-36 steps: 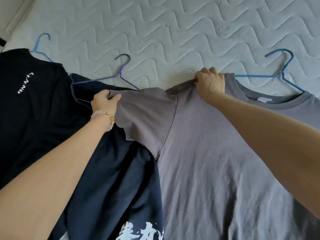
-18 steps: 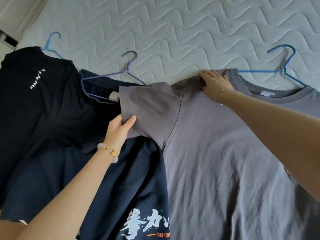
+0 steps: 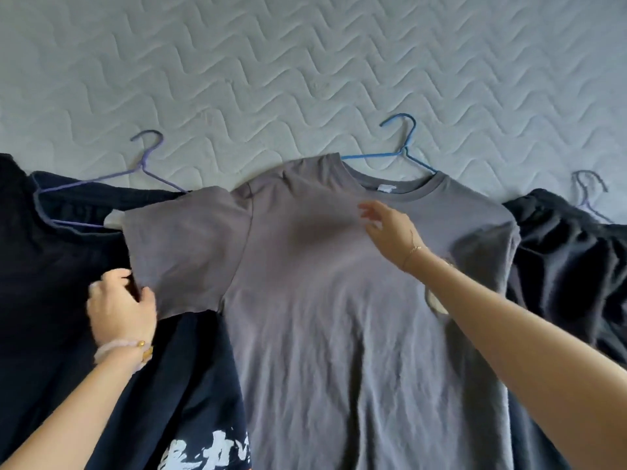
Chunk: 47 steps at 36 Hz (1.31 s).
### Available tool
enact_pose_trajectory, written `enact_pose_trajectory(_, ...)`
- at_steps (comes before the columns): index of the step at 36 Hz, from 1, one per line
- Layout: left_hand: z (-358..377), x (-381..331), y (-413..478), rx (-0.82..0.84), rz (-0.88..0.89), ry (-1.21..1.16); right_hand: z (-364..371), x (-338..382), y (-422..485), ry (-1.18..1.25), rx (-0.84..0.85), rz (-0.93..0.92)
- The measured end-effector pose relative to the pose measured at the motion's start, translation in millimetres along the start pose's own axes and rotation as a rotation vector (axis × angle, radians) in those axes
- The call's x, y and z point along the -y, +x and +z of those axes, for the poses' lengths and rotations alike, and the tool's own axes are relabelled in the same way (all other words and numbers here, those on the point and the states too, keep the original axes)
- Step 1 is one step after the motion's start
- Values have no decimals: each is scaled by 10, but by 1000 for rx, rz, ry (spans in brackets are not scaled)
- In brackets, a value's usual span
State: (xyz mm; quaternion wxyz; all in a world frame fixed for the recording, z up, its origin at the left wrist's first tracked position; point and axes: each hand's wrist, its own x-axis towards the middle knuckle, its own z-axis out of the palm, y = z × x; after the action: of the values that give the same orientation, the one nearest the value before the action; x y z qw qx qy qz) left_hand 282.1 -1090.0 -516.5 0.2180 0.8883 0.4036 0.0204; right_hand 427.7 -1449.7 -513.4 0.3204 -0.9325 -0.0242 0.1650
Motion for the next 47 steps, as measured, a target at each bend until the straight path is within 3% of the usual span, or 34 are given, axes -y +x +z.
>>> enact_pose_trajectory(2, 26, -173, -83, -55, 87, -21, -228, -287, -271, 24, -117, 103)
enact_pose_trajectory(4, 82, -480, -179, 2, 202, -62, -484, -594, -527, 12, -235, 208)
enact_pose_trajectory(9, 398, -1445, -528, 274, 570, -19, -1013, -1281, -972, 77, -441, 492)
enact_pose_trajectory(13, 872, -2202, -836, 543, 840, 47, -1139, -1612, -1130, 185, -427, 660)
enact_pose_trajectory(17, 1386, -2994, -1197, 685, 1041, 158, -999, -1673, -1154, 187, -324, 598)
enact_pose_trajectory(23, 2073, -3959, -1599, 600, 1348, 344, -779, -1708, -1088, 90, -341, 522)
enact_pose_trajectory(30, 2623, -4282, -1605, 597, 1397, 543, -753, -1794, -1075, 78, -352, 494)
enact_pose_trajectory(36, 2595, -4346, -1613, 445, 1376, 389, -752, -1863, -991, 246, -480, 449)
enact_pose_trajectory(40, 2528, -4288, -1530, 458, 1374, 239, -795, -1691, -1000, 238, -573, 225)
enact_pose_trajectory(43, 2447, -4254, -1499, 480, 1393, 183, -760, -1514, -1019, 393, -550, 136)
enact_pose_trajectory(47, 2363, -4253, -1486, 507, 1407, 137, -782, -1418, -1015, 754, -445, 220)
